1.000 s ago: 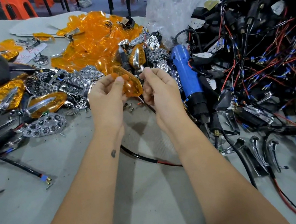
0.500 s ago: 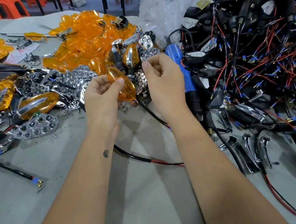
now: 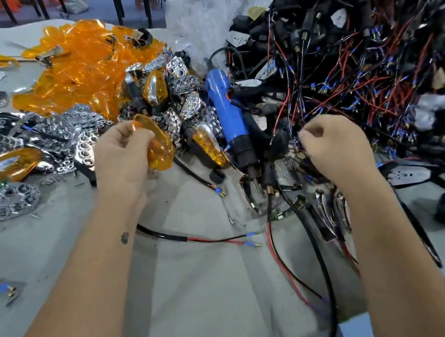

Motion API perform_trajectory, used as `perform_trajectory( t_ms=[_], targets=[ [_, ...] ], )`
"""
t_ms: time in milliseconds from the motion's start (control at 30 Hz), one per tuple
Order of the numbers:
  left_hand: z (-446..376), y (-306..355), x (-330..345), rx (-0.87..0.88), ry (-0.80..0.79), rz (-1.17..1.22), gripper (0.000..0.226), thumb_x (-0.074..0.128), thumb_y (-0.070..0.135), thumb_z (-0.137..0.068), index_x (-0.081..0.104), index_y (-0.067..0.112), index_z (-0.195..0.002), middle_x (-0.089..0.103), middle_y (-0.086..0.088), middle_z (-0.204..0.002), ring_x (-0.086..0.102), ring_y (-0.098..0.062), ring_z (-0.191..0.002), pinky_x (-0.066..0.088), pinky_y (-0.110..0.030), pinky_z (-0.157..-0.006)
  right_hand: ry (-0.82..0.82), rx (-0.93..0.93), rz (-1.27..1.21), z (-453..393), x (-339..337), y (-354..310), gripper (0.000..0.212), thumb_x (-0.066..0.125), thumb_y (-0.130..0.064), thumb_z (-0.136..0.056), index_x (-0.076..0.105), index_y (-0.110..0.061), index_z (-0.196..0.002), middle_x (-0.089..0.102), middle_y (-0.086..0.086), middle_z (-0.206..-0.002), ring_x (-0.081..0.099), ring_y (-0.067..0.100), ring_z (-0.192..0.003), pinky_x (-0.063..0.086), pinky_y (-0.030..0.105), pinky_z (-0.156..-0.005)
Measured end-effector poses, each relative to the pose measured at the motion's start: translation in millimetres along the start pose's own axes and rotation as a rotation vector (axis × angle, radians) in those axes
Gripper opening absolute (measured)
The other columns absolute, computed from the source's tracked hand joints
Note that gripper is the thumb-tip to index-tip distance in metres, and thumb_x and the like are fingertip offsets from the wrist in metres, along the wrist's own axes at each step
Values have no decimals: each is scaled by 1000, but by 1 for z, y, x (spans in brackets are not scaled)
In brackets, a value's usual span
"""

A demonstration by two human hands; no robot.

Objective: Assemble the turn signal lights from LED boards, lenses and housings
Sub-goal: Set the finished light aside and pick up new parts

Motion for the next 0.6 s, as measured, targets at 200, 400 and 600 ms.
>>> perform_trajectory(
  t_ms=[200, 400, 600],
  targets=[
    [3, 2, 0, 4, 2, 59, 28, 52, -3, -86, 67, 21, -82, 64, 1, -74, 61, -14, -65, 56, -32, -59, -208, 37, 117, 2, 10, 21, 32, 76, -19, -85, 73, -11, -115, 69, 8, -112, 61, 26, -103, 44, 30, -83],
    [5, 0, 2, -30, -41, 44, 38, 43, -4, -84, 63, 24, -69, 56, 7, -57, 52, -15, -57, 51, -42, -60, -224, 43, 82, 3, 18, 18, 25, 75, -16, -86, 71, -15, -110, 68, 1, -102, 62, 27, -96, 52, 38, -83],
    [7, -1, 9, -20, -108, 65, 44, 38, -10, -79, 57, 24, -58, 54, 10, -49, 52, -8, -47, 48, -35, -57, -127, 38, 2, 2, 12, 12, 20, 63, -9, -91, 68, -17, -109, 64, -3, -89, 58, 19, -82, 46, 30, -72]
  ],
)
Point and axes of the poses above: each hand's wrist, its own z-axis away from the middle knuckle, its own x-axis out of the palm, y = z × x, the point moved 5 cm from there along -z, towards the middle knuckle
